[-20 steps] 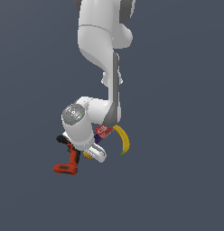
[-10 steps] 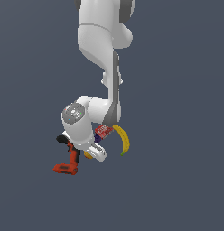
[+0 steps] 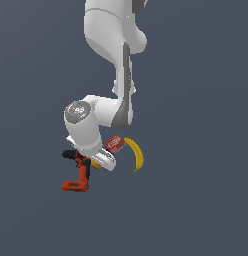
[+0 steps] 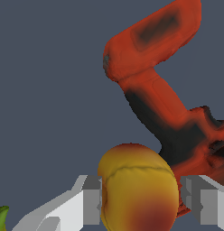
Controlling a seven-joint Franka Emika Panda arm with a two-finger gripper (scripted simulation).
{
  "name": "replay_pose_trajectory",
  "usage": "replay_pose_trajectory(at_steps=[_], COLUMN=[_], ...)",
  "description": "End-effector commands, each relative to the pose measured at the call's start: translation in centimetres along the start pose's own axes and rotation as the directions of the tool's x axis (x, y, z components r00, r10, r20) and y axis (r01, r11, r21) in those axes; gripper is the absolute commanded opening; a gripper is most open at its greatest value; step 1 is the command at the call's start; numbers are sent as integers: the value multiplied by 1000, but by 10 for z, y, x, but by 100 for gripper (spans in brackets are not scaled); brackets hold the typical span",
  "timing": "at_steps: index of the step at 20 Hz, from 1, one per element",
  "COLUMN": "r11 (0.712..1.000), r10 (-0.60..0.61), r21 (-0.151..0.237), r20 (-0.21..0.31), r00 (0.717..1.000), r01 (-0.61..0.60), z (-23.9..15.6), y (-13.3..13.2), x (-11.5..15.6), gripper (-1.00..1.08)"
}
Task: Pick up a designated object from a clutter of objects.
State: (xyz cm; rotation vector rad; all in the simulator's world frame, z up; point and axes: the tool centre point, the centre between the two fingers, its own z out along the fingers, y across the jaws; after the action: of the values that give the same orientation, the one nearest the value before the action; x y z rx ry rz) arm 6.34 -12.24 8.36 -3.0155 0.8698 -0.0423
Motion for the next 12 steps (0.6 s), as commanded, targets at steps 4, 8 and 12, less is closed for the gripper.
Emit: replay_pose_trajectory(at_steps=[4, 8, 12], r11=[1000, 1000, 1000], r10=[2, 1, 1], r21=[0, 0, -1], r20=[2, 5, 8], r00=[1000, 1000, 1000], r01=[-2, -1, -1], z=[-34, -64, -95], y=[20, 36, 53], x=[-14, -28, -41], gripper=[-100, -100, -100])
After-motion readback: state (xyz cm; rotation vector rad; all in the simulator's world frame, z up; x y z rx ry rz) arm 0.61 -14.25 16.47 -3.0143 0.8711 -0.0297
